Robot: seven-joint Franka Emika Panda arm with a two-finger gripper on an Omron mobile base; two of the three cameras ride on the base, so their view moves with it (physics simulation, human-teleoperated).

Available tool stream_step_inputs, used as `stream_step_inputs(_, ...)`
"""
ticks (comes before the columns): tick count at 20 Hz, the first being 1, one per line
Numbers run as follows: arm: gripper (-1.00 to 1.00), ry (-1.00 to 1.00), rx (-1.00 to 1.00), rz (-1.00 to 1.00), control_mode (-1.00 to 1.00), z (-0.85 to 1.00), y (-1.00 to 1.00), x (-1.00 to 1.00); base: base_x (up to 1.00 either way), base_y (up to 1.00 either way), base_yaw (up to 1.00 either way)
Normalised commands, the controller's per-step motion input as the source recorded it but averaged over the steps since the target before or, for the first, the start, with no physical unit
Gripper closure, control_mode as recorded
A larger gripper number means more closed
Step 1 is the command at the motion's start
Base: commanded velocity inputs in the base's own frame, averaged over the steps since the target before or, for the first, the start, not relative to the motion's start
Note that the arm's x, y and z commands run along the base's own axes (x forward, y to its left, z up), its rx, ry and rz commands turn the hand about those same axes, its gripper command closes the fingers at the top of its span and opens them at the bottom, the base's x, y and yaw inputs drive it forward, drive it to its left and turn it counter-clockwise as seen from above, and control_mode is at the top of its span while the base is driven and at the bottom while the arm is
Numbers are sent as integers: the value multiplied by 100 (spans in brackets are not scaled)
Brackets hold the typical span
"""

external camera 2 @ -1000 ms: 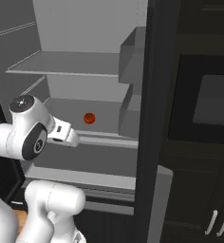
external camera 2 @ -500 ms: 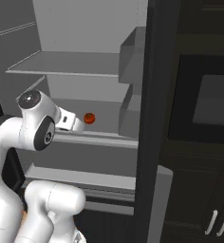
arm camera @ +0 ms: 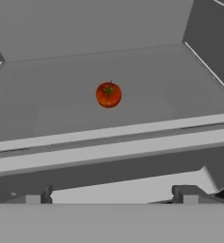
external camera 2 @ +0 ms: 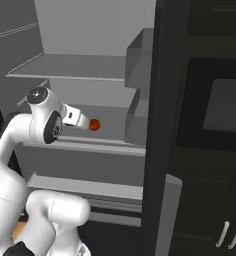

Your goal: Place the cold items (mushroom and tomato) from the fridge in one tupperware on the dining counter. Place the warm items (kebab skewer and hot dog) in the stove area in another tupperware.

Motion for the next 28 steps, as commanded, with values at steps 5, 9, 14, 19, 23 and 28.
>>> stream_step_inputs(5, -100, 7, -3, 0, -100, -34, 0, 68, 0, 0, 0)
stream_step_inputs(9, -100, 11, -9, 0, -100, -52, 0, 69, 0, 0, 0)
stream_step_inputs(14, -100, 8, -4, 0, -100, -29, 0, 57, 0, 0, 0)
stream_step_inputs(19, -100, 6, -3, 0, -100, -34, 0, 60, 0, 0, 0)
stream_step_inputs(23, -100, 1, -2, 0, -100, -41, 0, 40, 0, 0, 0)
stream_step_inputs(28, -100, 0, 0, 0, -100, -30, -6, 43, 0, 0, 0)
